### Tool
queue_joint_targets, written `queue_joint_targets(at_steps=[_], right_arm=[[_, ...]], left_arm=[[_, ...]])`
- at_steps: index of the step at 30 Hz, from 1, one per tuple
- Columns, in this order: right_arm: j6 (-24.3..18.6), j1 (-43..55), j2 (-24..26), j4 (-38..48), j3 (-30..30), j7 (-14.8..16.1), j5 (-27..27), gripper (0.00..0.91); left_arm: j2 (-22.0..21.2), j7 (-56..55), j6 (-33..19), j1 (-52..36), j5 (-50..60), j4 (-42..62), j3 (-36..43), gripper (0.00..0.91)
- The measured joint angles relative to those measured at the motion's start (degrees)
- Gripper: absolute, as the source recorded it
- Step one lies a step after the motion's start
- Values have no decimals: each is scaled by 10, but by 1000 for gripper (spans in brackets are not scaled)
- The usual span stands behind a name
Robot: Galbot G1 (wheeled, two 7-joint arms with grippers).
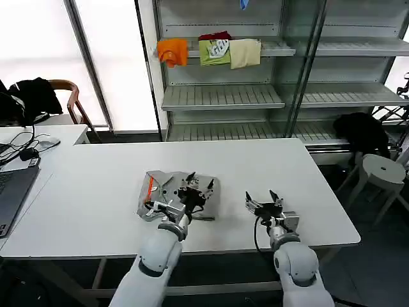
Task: Fold and organize the clothes.
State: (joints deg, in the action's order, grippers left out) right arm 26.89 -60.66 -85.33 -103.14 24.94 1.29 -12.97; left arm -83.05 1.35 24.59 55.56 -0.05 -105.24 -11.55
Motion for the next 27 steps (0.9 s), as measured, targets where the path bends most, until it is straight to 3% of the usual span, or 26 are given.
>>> queue_joint_targets(at_steps=[7, 15, 27], right_arm=[[29, 48, -37, 43, -40, -9, -84, 907], [48, 68, -54, 70, -79, -41, -153, 907], [59, 67, -53, 66, -94, -108, -198, 907]], left_arm=[[29, 1, 1, 20, -27, -23, -48, 907], [53, 1, 4, 54, -57, -40, -110, 907], [60, 4, 8, 71, -77, -42, -148, 907]])
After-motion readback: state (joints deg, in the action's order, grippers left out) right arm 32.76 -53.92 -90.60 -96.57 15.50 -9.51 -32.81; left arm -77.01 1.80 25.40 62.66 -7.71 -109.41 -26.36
